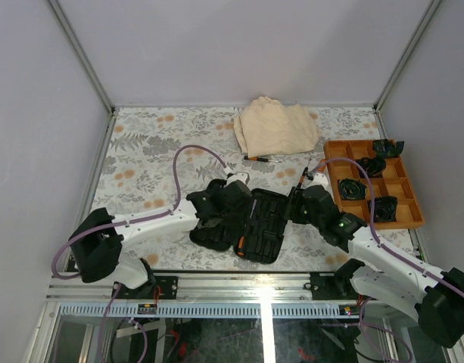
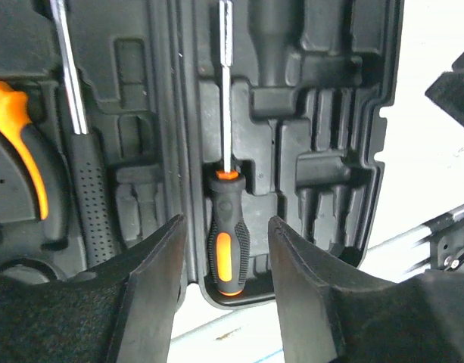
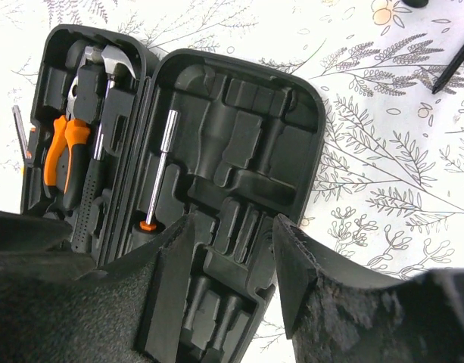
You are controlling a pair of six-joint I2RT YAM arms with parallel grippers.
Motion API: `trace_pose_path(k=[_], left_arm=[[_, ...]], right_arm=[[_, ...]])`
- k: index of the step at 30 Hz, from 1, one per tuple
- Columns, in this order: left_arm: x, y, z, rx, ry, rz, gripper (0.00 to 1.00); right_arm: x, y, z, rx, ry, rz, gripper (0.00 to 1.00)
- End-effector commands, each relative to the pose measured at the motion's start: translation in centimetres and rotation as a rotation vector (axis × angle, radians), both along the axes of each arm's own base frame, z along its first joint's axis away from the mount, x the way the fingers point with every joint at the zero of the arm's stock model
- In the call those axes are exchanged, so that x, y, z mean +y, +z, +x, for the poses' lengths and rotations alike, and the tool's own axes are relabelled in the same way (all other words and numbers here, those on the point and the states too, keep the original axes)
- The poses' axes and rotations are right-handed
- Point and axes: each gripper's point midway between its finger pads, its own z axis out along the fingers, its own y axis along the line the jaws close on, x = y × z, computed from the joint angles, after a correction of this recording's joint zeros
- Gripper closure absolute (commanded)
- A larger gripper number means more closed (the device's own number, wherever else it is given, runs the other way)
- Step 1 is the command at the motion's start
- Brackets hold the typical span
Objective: Sort the tools into containers
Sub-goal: Place the screwdriver in the storage box.
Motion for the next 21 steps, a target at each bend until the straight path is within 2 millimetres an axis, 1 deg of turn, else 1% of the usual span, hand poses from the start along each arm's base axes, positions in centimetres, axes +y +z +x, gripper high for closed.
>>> trace_pose_path(k=[1,5,9,15,18,21], left_arm=[[-1.2,-1.0,-0.9,0.001,0.003,-0.009,0.55],[-2.1,-2.0,-1.7,0.016,-0.02,0.003,0.59],[-3.0,-2.4,-1.4,0.006,-0.036,0.021,0.63],[-2.7,-4.2,-0.8,0.0,-0.04,0.106,0.72],[-2.8,-4.5,-0.8,0.001,-0.049,0.121,0.77],[-2.7,-4.5,-0.8,-0.001,-0.049,0.128,0.8]], right_arm=[[1.3,1.4,0.6,-0.023,0.019,0.057,0.48],[1.3,0.9,0.3,-0.011,0.031,0.043,0.51],[1.1,0.5,0.4,-0.011,0.031,0.025,0.52],[1.1,0.1,0.5,-0.006,0.038,0.006,0.54],[1.1,-0.1,0.6,-0.005,0.046,-0.006,0.54],[1.1,-0.2,0.7,-0.001,0.049,-0.014,0.54]])
